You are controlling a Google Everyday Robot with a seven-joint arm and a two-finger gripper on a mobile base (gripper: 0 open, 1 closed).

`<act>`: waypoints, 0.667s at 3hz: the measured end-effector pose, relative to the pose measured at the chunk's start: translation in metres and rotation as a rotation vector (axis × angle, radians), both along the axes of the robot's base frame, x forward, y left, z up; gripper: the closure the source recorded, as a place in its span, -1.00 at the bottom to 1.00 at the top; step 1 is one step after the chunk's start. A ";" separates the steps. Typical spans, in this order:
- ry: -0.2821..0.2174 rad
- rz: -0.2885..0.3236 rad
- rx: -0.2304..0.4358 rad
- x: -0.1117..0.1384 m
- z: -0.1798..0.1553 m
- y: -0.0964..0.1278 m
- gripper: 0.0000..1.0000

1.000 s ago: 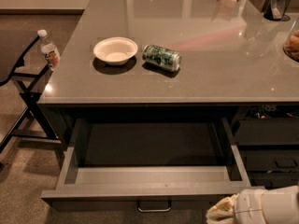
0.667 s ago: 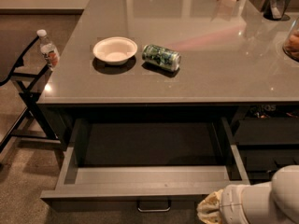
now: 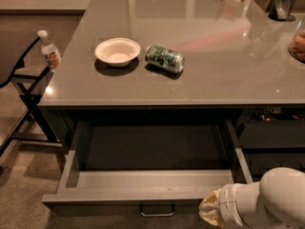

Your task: Close top drawer

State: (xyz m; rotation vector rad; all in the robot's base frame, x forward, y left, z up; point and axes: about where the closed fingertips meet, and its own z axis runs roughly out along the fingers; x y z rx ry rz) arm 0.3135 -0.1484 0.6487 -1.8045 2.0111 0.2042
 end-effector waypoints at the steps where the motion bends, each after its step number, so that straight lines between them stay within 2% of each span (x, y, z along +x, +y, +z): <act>1: 0.000 0.001 0.000 0.000 0.000 0.000 0.16; 2: 0.000 0.001 0.000 0.000 0.000 0.000 -0.30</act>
Offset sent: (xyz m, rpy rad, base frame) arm -0.0002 0.0000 0.0001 0.0001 -0.0003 0.0010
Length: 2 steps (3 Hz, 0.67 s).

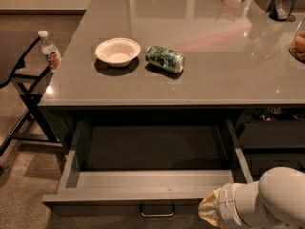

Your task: Close top drawer

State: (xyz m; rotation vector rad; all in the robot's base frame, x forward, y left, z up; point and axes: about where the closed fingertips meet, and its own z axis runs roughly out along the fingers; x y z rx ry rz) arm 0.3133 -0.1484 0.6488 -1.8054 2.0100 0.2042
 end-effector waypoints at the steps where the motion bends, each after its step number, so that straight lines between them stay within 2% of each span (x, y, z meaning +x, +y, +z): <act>1: 0.015 0.005 0.014 0.007 -0.005 -0.001 -0.76; 2: 0.017 0.010 0.016 0.006 -0.007 -0.001 -0.76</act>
Offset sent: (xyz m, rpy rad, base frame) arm 0.1097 0.0013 -0.0210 0.1149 -0.0053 0.1186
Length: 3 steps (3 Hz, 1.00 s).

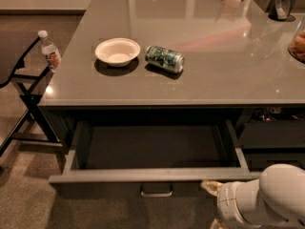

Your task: Close top drawer

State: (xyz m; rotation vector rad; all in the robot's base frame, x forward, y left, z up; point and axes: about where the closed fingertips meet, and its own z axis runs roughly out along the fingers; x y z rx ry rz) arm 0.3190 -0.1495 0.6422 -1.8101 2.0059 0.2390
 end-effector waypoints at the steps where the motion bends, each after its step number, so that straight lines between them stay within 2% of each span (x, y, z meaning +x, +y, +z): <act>1: -0.013 0.030 0.024 0.020 0.001 0.005 -0.30; 2: -0.051 0.121 0.087 0.087 0.003 0.009 0.17; 3: -0.091 0.122 0.102 0.148 0.005 -0.005 0.62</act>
Offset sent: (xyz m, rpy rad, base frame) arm 0.2115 0.0124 0.0355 0.1866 -0.1796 0.2136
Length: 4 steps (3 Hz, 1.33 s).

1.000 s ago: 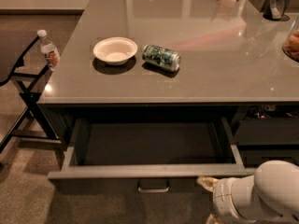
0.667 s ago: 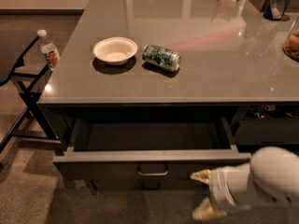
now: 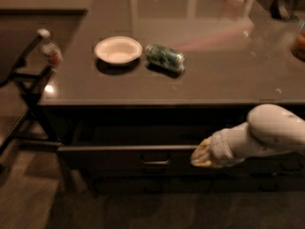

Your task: Close top drawer

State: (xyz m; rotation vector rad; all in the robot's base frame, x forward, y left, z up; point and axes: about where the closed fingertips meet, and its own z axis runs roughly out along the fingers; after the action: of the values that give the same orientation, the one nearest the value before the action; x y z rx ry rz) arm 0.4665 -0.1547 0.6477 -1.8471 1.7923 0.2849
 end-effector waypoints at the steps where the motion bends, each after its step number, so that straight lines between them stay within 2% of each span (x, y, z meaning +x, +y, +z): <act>1: 0.000 0.000 0.000 -0.001 0.001 0.000 0.60; 4: 0.000 0.000 0.000 -0.001 0.001 0.000 -0.81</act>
Offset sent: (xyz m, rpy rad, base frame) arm -0.0014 0.0003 0.0008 0.0000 0.0000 0.0000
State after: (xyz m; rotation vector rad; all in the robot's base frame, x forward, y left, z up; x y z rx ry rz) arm 0.4651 -0.1543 0.6485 -1.8473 1.7922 0.2851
